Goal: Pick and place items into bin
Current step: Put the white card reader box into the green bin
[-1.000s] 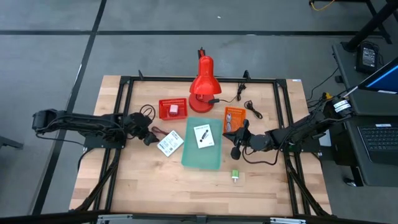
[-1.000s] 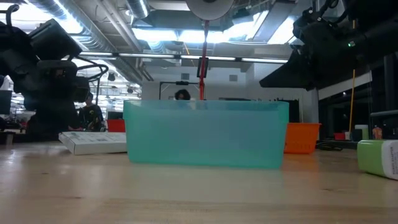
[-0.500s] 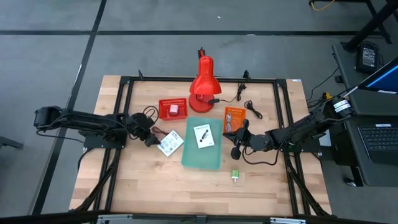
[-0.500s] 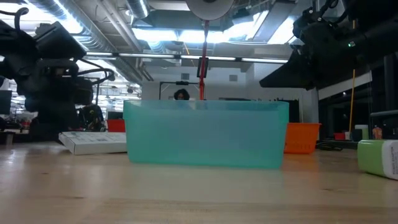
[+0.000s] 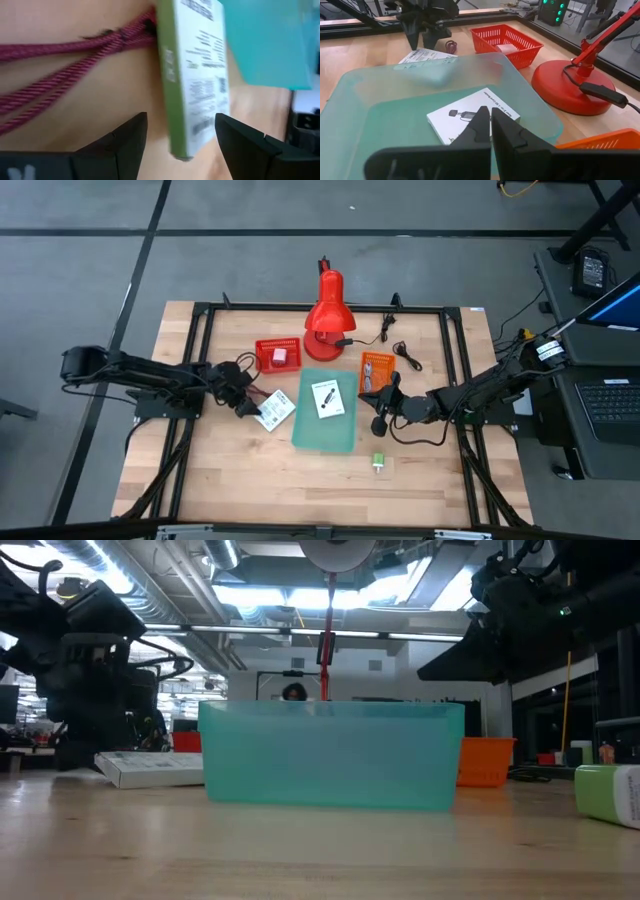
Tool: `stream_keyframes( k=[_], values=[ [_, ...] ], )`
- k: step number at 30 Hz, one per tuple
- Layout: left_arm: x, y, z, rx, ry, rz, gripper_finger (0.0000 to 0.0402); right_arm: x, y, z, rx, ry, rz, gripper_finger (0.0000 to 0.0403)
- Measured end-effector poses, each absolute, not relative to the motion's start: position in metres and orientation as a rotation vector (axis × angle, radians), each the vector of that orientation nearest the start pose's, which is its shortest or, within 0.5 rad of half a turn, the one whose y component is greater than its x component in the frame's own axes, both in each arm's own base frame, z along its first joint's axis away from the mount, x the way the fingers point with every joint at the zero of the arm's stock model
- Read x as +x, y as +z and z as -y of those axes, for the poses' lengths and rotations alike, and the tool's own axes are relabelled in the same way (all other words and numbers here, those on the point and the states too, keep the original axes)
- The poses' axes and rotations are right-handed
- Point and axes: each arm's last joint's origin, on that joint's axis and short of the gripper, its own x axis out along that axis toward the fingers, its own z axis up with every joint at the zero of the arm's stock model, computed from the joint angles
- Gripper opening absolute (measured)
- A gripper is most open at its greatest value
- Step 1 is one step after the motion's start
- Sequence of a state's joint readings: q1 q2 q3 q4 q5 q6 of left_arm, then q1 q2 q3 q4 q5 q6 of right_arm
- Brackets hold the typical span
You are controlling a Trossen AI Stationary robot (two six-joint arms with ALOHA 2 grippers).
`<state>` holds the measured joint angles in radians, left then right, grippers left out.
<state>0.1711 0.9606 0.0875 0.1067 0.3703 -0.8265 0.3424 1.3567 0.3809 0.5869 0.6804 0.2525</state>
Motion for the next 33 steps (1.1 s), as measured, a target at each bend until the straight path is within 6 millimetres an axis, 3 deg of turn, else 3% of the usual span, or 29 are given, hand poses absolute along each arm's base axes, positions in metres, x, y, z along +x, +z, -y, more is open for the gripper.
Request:
stream_keyframes(
  k=[22, 27, 33],
  values=[
    [0.151, 0.097, -0.015, -0.992, 0.107, -0.78, 0.0223, 0.227, 0.158, -0.062, 0.056, -0.373, -0.296, 0.0],
    [0.151, 0.097, -0.015, -0.982, 0.109, -0.781, 0.0188, 0.227, 0.158, -0.062, 0.056, -0.373, -0.296, 0.0],
    [0.15, 0.096, -0.015, -0.988, 0.116, -0.787, 0.0106, 0.227, 0.158, -0.062, 0.053, -0.373, -0.297, 0.0]
  ],
)
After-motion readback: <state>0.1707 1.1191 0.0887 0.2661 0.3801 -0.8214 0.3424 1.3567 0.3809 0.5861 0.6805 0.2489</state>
